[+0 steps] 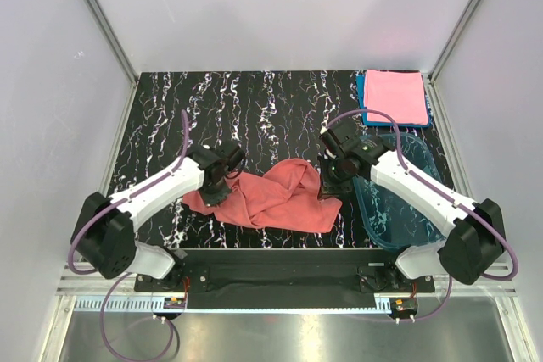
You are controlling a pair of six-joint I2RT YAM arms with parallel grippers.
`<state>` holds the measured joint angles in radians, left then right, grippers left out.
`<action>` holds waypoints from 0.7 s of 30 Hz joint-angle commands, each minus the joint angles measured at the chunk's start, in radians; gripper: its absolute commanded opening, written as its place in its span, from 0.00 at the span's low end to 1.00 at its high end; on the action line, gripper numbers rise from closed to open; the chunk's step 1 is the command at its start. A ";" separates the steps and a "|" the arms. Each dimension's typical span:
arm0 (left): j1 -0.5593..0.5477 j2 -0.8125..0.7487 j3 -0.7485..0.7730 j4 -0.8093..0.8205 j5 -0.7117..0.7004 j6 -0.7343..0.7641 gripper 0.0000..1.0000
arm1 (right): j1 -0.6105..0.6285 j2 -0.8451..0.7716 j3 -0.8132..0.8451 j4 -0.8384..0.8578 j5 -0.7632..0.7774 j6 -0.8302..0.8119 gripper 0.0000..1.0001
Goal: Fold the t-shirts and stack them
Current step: Flatten the tshirt out
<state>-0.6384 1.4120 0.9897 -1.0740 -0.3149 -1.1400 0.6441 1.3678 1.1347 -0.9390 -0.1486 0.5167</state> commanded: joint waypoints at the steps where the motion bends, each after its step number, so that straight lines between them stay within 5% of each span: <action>1: 0.028 -0.103 0.091 -0.059 -0.029 0.032 0.00 | 0.005 0.017 0.042 -0.026 0.078 -0.030 0.00; 10: 0.221 -0.396 0.599 -0.120 -0.070 0.253 0.00 | 0.003 0.017 0.108 -0.136 0.337 -0.113 0.00; 17: 0.319 -0.464 0.763 -0.078 -0.020 0.348 0.00 | -0.041 -0.045 0.189 -0.167 0.432 -0.109 0.00; 21: 0.321 -0.482 0.718 -0.078 0.033 0.375 0.00 | -0.106 -0.094 0.240 -0.179 0.422 -0.125 0.00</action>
<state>-0.3225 0.9195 1.7382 -1.1778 -0.3302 -0.8230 0.5804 1.3361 1.3075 -1.0950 0.2085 0.4133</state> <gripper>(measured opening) 0.023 0.017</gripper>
